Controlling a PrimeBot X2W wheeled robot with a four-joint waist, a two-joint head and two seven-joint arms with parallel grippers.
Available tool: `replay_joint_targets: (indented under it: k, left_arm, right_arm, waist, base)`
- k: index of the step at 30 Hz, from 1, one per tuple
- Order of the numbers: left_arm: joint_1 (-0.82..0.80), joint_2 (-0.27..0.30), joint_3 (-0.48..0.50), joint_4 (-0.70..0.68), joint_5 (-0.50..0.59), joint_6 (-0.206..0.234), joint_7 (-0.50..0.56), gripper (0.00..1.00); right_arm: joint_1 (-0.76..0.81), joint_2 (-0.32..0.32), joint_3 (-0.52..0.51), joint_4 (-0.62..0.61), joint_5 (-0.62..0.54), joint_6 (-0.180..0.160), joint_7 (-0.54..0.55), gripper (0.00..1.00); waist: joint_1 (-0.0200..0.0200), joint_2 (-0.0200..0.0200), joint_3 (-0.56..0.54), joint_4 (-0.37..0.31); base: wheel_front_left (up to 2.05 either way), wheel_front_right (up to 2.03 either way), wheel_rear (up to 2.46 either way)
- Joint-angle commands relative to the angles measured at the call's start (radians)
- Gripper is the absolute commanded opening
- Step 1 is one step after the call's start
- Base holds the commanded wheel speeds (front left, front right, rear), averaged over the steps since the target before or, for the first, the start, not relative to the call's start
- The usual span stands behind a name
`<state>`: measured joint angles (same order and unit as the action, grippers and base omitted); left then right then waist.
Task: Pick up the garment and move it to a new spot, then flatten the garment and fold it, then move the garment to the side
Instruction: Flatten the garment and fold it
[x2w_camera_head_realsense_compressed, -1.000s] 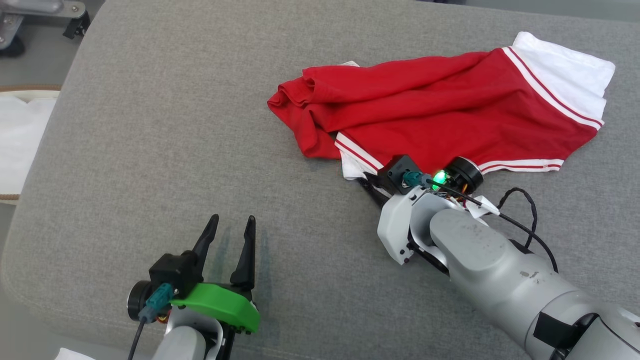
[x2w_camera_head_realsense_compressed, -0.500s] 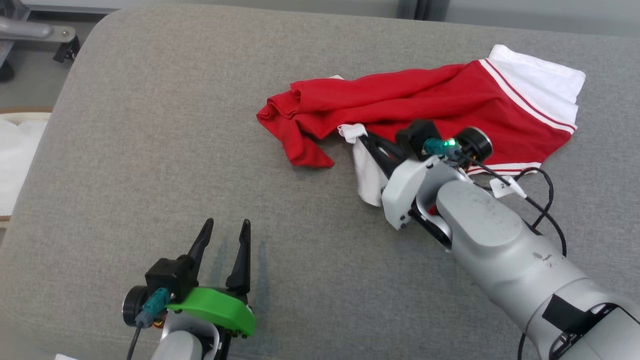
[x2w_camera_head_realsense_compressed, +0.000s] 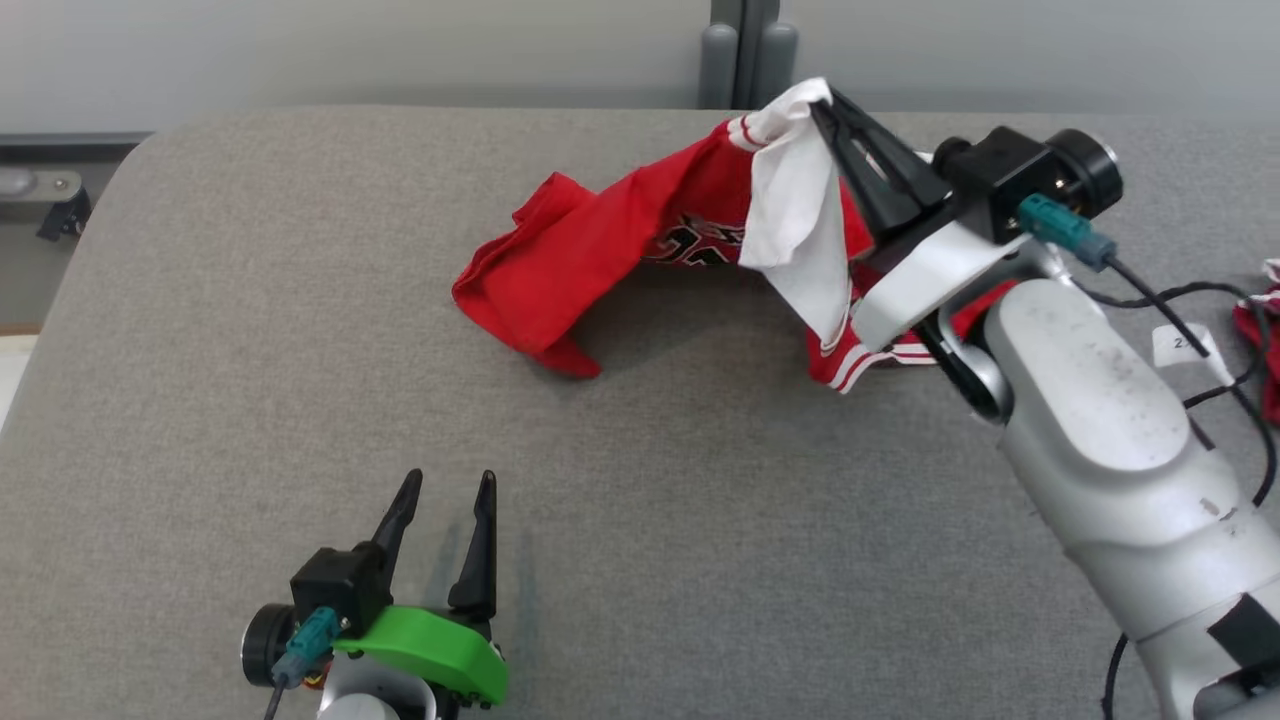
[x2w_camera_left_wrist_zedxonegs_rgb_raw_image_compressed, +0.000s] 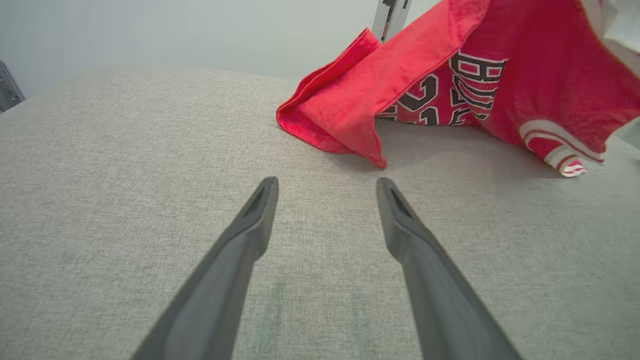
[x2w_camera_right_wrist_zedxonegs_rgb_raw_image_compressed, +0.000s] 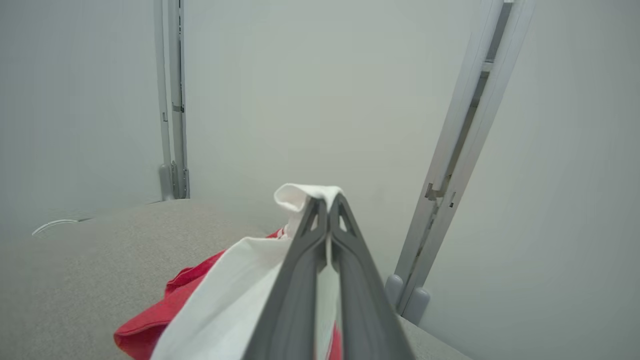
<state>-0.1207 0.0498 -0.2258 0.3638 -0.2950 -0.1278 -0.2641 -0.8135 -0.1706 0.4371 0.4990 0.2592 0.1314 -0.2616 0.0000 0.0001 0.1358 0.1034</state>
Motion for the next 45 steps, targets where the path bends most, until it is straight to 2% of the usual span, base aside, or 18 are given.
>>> replay_joint_targets:
  k: [1, 6, 12, 19, 22, 29, 30, 31, 32, 33, 34, 38, 45]
  left_arm:
    - [0.013, 0.003, -0.004, -0.001, 0.008, -0.005, 0.000, 1.00]
    - [0.026, 0.003, -0.022, 0.005, 0.000, -0.005, 0.000, 1.00]
    - [0.042, 0.003, -0.032, 0.003, -0.006, -0.005, 0.000, 1.00]
    - [0.031, 0.003, -0.044, -0.008, -0.012, -0.005, 0.000, 1.00]
    - [0.019, 0.003, -0.051, -0.010, -0.012, -0.005, 0.000, 1.00]
    - [0.004, 0.003, -0.067, -0.008, -0.014, -0.005, 0.000, 1.00]
    - [0.002, 0.003, -0.071, -0.009, -0.015, -0.005, 0.000, 1.00]
    - [0.000, 0.003, -0.074, -0.009, -0.015, -0.005, 0.000, 1.00]
    - [-0.005, 0.003, -0.076, -0.009, -0.017, -0.005, 0.000, 1.00]
    - [-0.008, 0.003, -0.081, -0.009, -0.019, -0.005, 0.000, 1.00]
    - [-0.013, 0.003, -0.089, -0.009, -0.020, -0.005, 0.000, 1.00]
    - [-0.025, 0.003, -0.117, -0.017, -0.026, -0.005, 0.000, 1.00]
    - [-0.067, 0.003, -0.214, -0.048, -0.026, -0.005, 0.000, 1.00]
  right_arm:
    - [-0.031, -0.024, -0.007, -0.014, -0.008, -0.002, -0.004, 0.00]
    - [-0.052, -0.092, -0.011, -0.027, 0.018, -0.002, -0.004, 0.00]
    - [-0.019, -0.202, 0.060, -0.079, 0.052, -0.002, 0.005, 0.00]
    - [0.183, -0.322, 0.118, -0.157, 0.128, -0.002, 0.050, 0.00]
    - [0.298, -0.338, 0.108, -0.151, 0.136, -0.002, 0.044, 0.00]
    - [0.521, -0.265, 0.019, -0.065, 0.106, -0.002, 0.012, 0.00]
    - [0.538, -0.257, 0.003, -0.048, 0.084, -0.002, 0.009, 0.05]
    - [0.550, -0.245, -0.012, -0.034, 0.077, -0.002, 0.006, 0.29]
    - [0.563, -0.231, -0.032, -0.017, 0.070, -0.002, 0.004, 0.47]
    - [0.567, -0.227, -0.044, -0.007, 0.052, -0.002, 0.002, 0.83]
    - [0.572, -0.215, -0.068, 0.001, 0.047, -0.002, 0.001, 1.00]
    - [0.590, -0.177, -0.139, -0.002, 0.017, -0.002, -0.003, 1.00]
    - [0.624, -0.118, -0.250, -0.131, -0.021, -0.002, -0.004, 1.00]
  waist:
    - [0.0000, -0.0001, -0.036, -0.035]
    - [0.0000, -0.0001, -0.059, -0.046]
    - [0.0000, -0.0001, -0.066, -0.077]
    - [0.0000, -0.0001, -0.048, -0.102]
    - [0.0000, -0.0001, -0.038, -0.106]
    - [0.0000, -0.0001, -0.023, -0.110]
    - [0.0000, -0.0001, -0.021, -0.111]
    - [0.0000, -0.0001, -0.020, -0.111]
    - [0.0000, -0.0001, -0.019, -0.113]
    - [0.0000, -0.0001, -0.018, -0.113]
    - [0.0000, -0.0001, -0.017, -0.114]
    - [0.0000, -0.0001, -0.012, -0.118]
    - [0.0000, -0.0001, 0.004, -0.138]
  base:
    - [0.00, 0.00, 0.00]
    - [0.00, 0.00, 0.00]
    - [0.00, 0.00, 0.00]
    - [0.00, 0.00, 0.00]
    - [0.00, 0.00, 0.00]
    - [0.00, 0.00, 0.00]
    - [0.00, 0.00, 0.00]
    - [0.00, 0.00, 0.00]
    - [0.00, 0.00, 0.00]
    - [0.00, 0.00, 0.00]
    - [0.00, 0.00, 0.00]
    - [0.00, 0.00, 0.00]
    - [0.00, 0.00, 0.00]
